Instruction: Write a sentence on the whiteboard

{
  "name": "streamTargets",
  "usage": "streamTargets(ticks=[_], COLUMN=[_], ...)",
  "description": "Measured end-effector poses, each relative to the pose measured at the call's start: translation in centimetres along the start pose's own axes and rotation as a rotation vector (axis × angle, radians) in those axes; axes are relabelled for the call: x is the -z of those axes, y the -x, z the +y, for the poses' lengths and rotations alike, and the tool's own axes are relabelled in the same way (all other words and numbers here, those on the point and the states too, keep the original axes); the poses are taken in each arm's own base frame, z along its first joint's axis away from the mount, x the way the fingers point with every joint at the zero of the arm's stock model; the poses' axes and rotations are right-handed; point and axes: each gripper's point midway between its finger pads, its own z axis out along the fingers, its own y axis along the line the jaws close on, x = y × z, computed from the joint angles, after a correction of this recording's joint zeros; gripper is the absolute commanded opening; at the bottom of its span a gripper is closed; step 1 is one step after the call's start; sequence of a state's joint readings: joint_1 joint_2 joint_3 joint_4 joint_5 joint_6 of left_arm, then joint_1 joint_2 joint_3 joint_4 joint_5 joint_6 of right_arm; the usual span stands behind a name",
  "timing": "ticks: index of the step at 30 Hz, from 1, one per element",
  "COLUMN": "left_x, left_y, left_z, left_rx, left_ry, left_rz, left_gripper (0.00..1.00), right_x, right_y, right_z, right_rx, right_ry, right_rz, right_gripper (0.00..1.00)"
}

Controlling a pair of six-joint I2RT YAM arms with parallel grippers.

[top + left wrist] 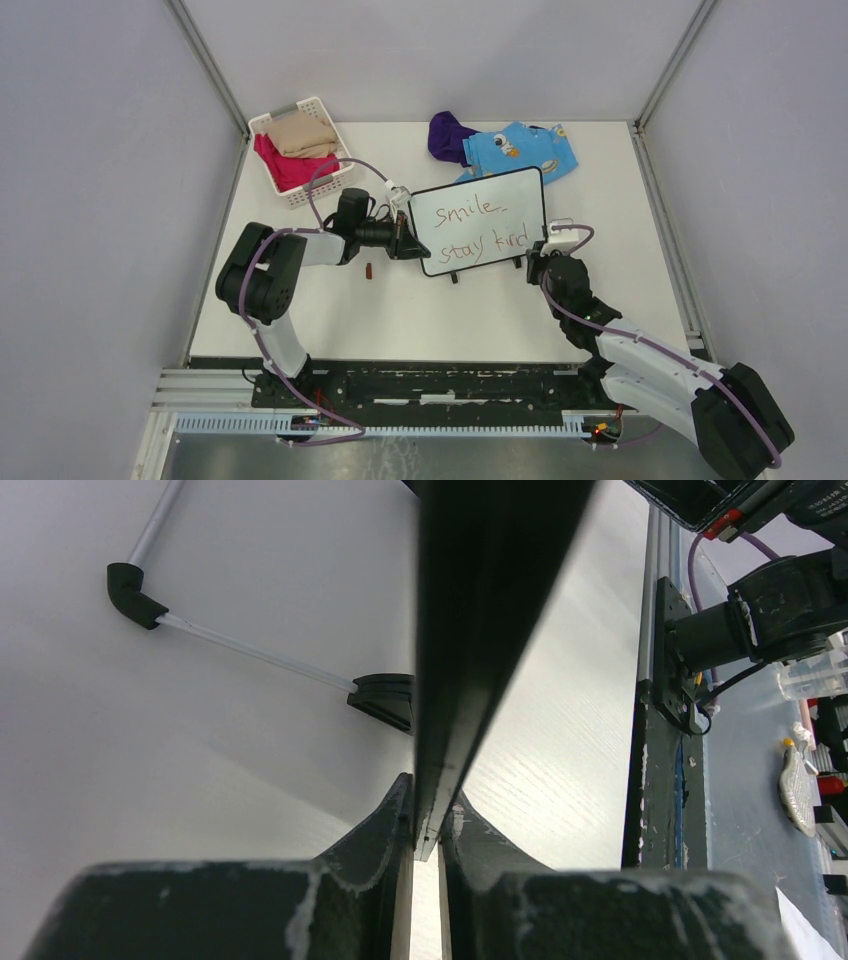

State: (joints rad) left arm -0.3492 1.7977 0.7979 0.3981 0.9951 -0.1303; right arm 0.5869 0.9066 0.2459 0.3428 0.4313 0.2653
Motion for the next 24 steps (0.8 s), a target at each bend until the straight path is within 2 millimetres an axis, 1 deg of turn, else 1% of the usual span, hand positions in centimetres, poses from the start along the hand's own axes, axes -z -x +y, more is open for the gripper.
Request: streamTargets(ticks=[5, 10, 13, 19, 24], left_x=[0.0, 0.0, 0.0, 0.0, 0.0], left_y=[0.0, 0.0, 0.0, 0.0, 0.0], left_z=[0.0, 0.0, 0.0, 0.0, 0.0], left_rx=[0.0, 0.0, 0.0, 0.0, 0.0], left_ry=[0.0, 0.0, 0.0, 0.0, 0.0], left_rz=[0.0, 0.0, 0.0, 0.0, 0.0], left_gripper=[0.02, 0.02, 0.02, 0.02, 0.02], right_x=[0.1, 0.0, -0.1, -0.6, -0.7], right_y=[-0.2, -0.1, 0.4, 2.3, 2.8], right_z=[-0.6, -0.9, -0.8, -0.4, -0.3], right_rx=[0.007, 0.011, 0.013, 0.004, 0.008], right_ry=[-0.033, -0.048, -0.053, -0.055, -0.054], right_rz=[0.007, 0.011, 0.005, -0.025, -0.031], right_gripper=[0.0, 0.0, 0.0, 0.0, 0.0])
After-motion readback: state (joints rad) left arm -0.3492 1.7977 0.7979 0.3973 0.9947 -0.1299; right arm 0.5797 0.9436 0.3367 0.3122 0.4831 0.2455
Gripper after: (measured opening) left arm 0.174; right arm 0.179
